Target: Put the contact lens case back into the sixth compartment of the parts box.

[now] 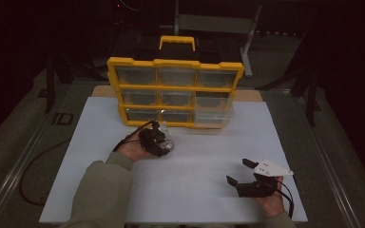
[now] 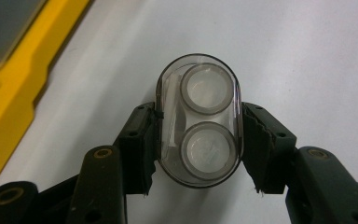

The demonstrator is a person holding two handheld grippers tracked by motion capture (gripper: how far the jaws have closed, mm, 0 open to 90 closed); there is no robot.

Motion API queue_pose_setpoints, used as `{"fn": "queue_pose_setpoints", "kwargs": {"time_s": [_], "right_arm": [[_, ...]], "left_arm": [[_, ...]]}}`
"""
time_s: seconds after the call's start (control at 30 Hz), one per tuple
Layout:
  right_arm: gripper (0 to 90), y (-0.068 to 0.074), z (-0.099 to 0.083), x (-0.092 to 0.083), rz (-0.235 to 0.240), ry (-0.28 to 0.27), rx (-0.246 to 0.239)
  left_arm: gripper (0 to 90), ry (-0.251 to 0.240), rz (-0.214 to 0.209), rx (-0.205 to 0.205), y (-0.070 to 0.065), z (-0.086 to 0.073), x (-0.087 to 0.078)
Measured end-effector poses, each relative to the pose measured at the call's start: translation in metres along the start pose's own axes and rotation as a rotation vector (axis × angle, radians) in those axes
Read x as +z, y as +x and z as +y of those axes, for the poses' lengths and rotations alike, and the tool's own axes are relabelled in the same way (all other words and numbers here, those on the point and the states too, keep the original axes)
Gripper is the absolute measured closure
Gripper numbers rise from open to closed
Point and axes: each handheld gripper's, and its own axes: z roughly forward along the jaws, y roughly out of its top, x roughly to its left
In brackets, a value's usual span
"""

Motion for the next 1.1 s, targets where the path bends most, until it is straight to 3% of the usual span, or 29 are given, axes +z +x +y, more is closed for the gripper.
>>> {"fn": "queue_pose_setpoints", "kwargs": {"time_s": [0.2, 1.1], "right_arm": [[8.6, 0.0, 0.0, 0.0, 0.001, -0.001, 0.001], [8.6, 0.0, 0.0, 0.0, -0.002, -0.005, 0.001]], "left_arm": [[49.3, -0.014, 0.008, -0.01, 0.001, 0.001, -0.009], [49.3, -0.05, 0.015, 0.016, -0.001, 0.015, -0.04]]}}
